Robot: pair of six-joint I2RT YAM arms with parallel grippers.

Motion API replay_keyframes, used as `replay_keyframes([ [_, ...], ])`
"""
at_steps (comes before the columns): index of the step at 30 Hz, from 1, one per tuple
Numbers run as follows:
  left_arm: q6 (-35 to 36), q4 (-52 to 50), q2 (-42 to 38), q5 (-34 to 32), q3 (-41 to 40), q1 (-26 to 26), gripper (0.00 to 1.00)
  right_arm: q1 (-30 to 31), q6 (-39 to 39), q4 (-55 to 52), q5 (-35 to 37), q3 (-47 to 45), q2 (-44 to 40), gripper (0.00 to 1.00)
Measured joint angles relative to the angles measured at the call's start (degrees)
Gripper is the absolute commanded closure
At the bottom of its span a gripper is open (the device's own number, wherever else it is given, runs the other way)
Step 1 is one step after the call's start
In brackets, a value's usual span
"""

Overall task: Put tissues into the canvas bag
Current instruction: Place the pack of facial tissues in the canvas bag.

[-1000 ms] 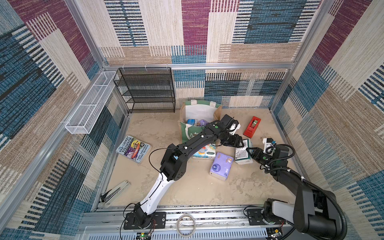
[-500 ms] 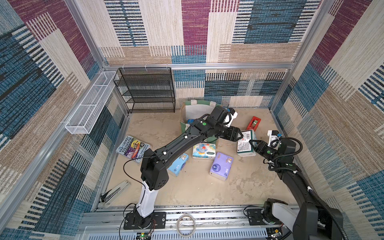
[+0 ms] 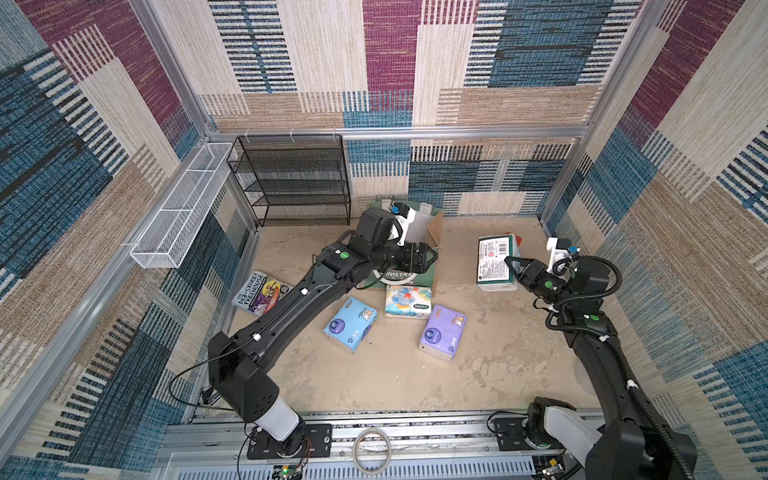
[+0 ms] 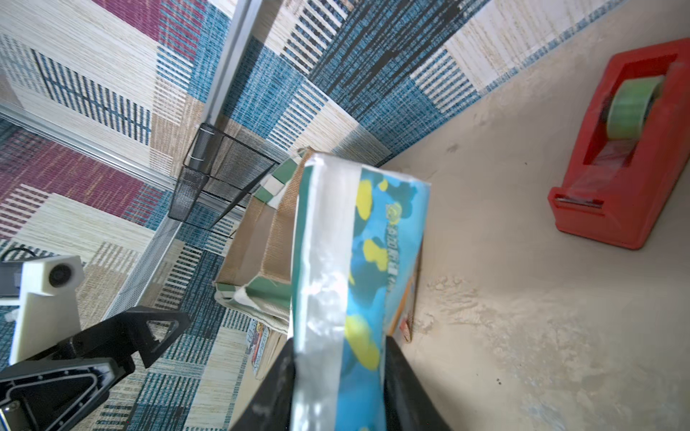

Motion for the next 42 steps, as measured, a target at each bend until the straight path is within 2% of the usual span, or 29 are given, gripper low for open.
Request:
replay_keyframes([
  [8, -0.07, 1.38, -9.33, -3.02, -10.34, 9.01, 0.02, 3.17, 3.98, 1.33, -0.68, 7.67, 3.82, 0.64],
  [13, -1.07, 1.60, -11.80, -3.85, -14.29, 14.19, 0.02, 8.68, 6.69, 3.65, 0.48, 12.94, 8.79, 0.65],
  [19, -2.38, 2.95, -13.20, -2.54, -19.89, 18.05, 0.02, 13.86, 10.25, 7.10, 3.37, 18.49, 14.64, 0.66],
  [34, -3.58, 7.15, -11.43, 3.34, -24.35, 22.21, 0.02, 30.01, 14.84, 9.57, 12.11, 37.94, 35.30, 0.68],
  [42, -4.28, 8.66, -10.88, 5.03, -25.51, 24.02, 0.03, 37.51, 16.81, 6.78, 19.85, 48.06, 44.37, 0.69],
])
